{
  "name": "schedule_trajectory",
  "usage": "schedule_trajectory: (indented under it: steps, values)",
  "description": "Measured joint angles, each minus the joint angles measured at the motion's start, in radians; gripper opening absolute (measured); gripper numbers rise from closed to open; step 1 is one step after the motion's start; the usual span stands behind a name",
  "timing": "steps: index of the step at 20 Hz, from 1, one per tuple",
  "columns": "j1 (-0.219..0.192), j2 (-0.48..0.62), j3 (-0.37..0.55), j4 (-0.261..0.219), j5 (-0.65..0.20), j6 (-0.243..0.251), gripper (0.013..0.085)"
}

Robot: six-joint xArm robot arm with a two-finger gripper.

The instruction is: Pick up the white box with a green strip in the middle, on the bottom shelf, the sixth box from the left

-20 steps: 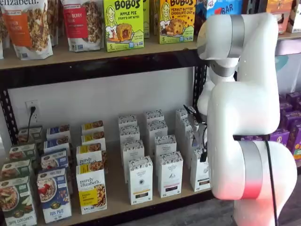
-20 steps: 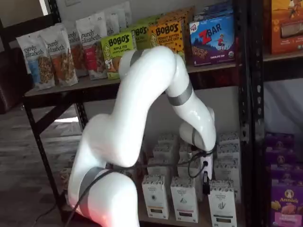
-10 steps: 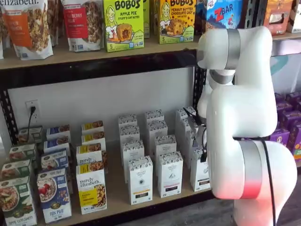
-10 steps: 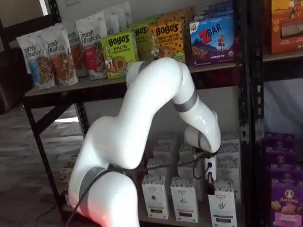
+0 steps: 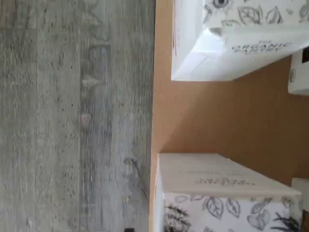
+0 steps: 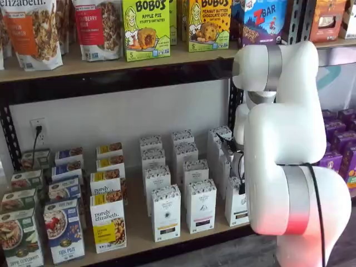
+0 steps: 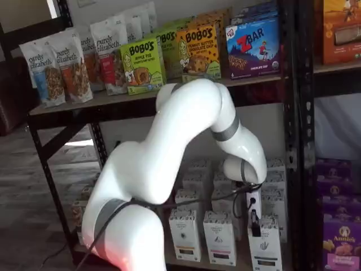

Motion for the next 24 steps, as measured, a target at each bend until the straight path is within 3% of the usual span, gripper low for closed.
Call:
schedule_trajectory:
  steps: [5,12,15,19,24]
  values:
    - [0.000,0.034,-0.051,-0.134,0.035,0.118,0.0850]
    - [0.010,0.074,-0.099,-0.271,0.070,0.249,0.0850]
    - [0.010,0.078,-0.106,-0.267,0.083,0.245,0.0850]
    - [0.004,0.076,-0.101,-0.260,0.074,0.234,0.0730]
    - [0.000,0.073,-0.093,-0.277,0.061,0.245,0.0730]
